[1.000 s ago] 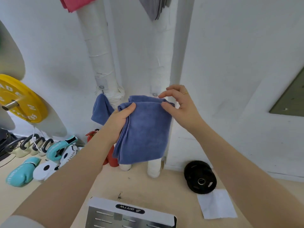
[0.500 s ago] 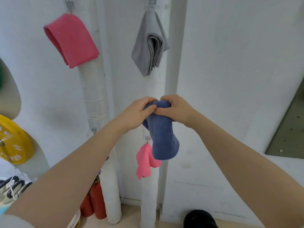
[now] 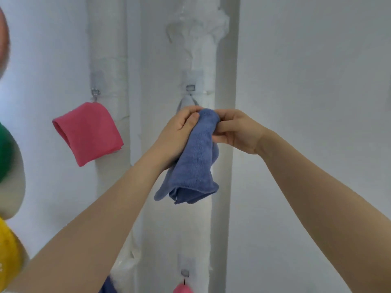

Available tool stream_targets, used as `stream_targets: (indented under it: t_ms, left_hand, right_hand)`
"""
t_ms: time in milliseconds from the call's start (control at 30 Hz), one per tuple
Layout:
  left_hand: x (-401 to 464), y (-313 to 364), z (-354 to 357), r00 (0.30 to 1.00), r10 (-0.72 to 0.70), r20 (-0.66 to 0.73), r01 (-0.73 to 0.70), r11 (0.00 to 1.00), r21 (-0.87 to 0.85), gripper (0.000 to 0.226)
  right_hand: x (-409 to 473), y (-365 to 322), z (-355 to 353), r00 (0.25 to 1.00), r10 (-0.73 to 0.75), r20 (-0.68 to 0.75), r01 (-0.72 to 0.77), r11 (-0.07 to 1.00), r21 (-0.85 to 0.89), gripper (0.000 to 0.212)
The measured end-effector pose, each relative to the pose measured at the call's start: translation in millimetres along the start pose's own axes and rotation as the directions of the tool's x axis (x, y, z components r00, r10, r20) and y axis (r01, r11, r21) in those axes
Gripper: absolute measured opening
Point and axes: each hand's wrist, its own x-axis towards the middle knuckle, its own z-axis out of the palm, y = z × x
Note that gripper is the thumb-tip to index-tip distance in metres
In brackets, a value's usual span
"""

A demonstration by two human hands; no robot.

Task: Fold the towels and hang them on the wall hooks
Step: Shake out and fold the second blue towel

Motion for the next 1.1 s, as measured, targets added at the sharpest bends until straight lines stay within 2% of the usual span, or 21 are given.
stream_targets:
  t_ms: [100,233,367,467,567,633,667,733,833,900,967,1100]
  left_hand:
    - [22,16,-1,1.0,-0.011,-0.007,0.011,1.0,-0.012,0.031]
    - [46,39,-11,0.999,-0.004,-0.037,0.006,0.998,0.061,0.032]
    - [73,52,-21,0.991,0.038,-0.125,-0.015,0.983,0.182,0.032]
    - [96,49,-27,0.987,0.02,-0.159,0.002,0.99,0.139,0.02]
    - [123,48,-35,0.982,0.036,-0.184,-0.018,0.995,0.096,0.017]
    - [143,54,-43,0.974,0.114,-0.194,-0.095,0.99,0.104,0.014]
    - [153,58,-47,0.969,0.159,-0.189,-0.141,0.984,0.108,0.014]
    - [171,65,-54,0.955,0.236,-0.179,-0.221,0.97,0.101,0.016]
    - [196,75,-63,0.936,0.305,-0.178,-0.286,0.95,0.123,0.017]
    - [216,81,-67,0.911,0.37,-0.181,-0.334,0.921,0.203,0.017]
    - [237,89,-73,0.876,0.451,-0.171,-0.37,0.857,0.359,0.016]
    - [277,99,-86,0.81,0.544,-0.218,-0.368,0.761,0.534,0.01]
  right_hand:
    - [19,-18,-12,0.992,-0.113,-0.051,0.103,0.981,-0.163,0.03]
    - [30,-51,-18,0.976,-0.216,-0.02,0.213,0.972,-0.098,0.018]
    - [51,-70,-18,0.954,-0.29,-0.078,0.284,0.956,-0.076,0.021]
    - [77,-72,-16,0.946,-0.303,-0.113,0.276,0.939,-0.207,0.024]
    - [100,-78,-18,0.923,-0.326,-0.203,0.301,0.942,-0.148,0.018]
    - [110,-90,-22,0.881,-0.378,-0.284,0.343,0.924,-0.167,0.005]
    - [115,-96,-26,0.85,-0.429,-0.307,0.37,0.899,-0.234,0.003]
    - [124,-111,-35,0.794,-0.527,-0.304,0.413,0.834,-0.367,0.007]
    - [138,-133,-52,0.757,-0.595,-0.27,0.458,0.778,-0.43,0.015]
    - [152,-147,-66,0.728,-0.642,-0.241,0.473,0.724,-0.503,0.016]
    - [166,-162,-78,0.67,-0.707,-0.226,0.462,0.635,-0.619,0.015]
    - [205,-188,-94,0.563,-0.801,-0.204,0.449,0.503,-0.738,0.012]
